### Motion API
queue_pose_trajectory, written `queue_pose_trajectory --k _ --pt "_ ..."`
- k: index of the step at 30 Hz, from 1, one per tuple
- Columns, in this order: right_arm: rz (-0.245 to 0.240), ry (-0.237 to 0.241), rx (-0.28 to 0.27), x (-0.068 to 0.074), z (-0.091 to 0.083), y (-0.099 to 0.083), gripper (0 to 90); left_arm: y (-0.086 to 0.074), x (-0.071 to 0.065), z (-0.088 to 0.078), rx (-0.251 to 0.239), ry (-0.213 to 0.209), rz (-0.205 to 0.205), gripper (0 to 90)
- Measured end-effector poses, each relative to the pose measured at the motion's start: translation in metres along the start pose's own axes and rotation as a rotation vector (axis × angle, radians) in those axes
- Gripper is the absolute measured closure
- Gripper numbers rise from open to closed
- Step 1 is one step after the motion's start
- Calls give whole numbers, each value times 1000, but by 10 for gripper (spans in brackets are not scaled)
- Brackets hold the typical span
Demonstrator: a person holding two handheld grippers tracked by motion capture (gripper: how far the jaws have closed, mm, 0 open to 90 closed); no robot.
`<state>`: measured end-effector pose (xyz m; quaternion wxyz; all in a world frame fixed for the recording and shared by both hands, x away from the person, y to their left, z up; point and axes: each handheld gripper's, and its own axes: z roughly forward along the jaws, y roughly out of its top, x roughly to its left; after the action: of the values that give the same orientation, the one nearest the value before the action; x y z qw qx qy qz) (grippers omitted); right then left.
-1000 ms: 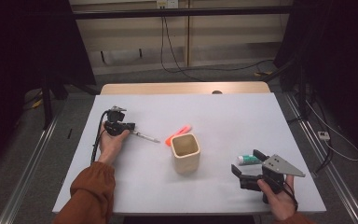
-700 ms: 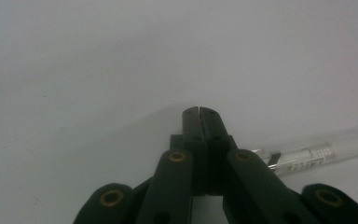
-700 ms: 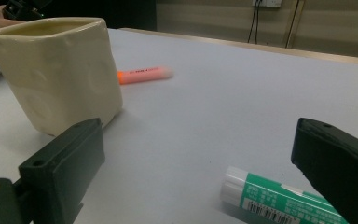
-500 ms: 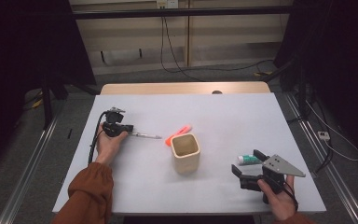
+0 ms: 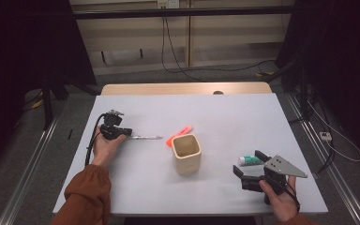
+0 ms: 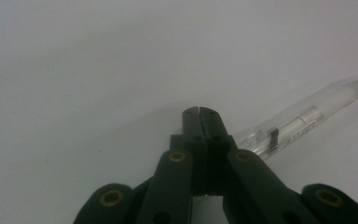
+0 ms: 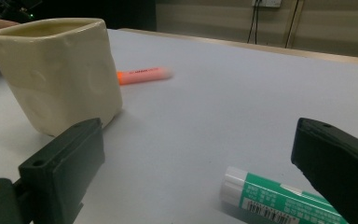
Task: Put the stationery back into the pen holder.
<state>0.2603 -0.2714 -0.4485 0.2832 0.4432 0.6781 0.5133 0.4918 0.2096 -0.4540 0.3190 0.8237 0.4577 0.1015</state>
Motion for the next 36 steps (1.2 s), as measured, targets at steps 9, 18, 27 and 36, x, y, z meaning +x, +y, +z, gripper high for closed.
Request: queue_pose_trajectory --k 9,18,27,36 --pt "1 -1 -1 0 0 0 24 -4 -2 -6 26 -11 1 900" --pt "-1 0 0 0 0 0 24 -13 -10 -12 33 3 19 900" --pt "-5 0 2 0 0 0 24 -19 -20 -17 43 24 57 900" --pt "-5 0 2 0 0 0 24 -25 -32 -22 45 32 71 900"
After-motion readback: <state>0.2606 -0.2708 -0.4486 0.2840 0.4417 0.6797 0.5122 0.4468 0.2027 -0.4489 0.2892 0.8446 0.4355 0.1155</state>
